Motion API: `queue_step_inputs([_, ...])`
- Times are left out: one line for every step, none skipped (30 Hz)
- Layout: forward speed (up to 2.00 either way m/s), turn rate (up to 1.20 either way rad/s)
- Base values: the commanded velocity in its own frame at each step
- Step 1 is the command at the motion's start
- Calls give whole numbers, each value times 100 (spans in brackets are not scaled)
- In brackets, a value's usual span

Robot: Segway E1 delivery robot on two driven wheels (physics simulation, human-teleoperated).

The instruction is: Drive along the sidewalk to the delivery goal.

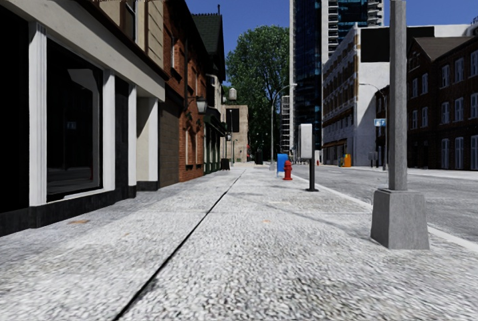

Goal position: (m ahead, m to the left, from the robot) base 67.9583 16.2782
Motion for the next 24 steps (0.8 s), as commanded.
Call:
queue_step_inputs([200,0])
queue_step_inputs([200,0])
queue_step_inputs([200,0])
queue_step_inputs([200,0])
queue_step_inputs([200,0])
queue_step_inputs([200,0])
queue_step_inputs([200,0])
queue_step_inputs([200,0])
queue_step_inputs([200,0])
queue_step_inputs([200,0])
queue_step_inputs([200,0])
queue_step_inputs([200,0])
queue_step_inputs([200,0])
queue_step_inputs([200,0])
queue_step_inputs([200,0])
queue_step_inputs([200,0])
queue_step_inputs([200,0])
queue_step_inputs([200,0])
queue_step_inputs([200,0])
queue_step_inputs([200,0])
queue_step_inputs([200,0])
queue_step_inputs([200,0])
queue_step_inputs([200,0])
queue_step_inputs([200,0])
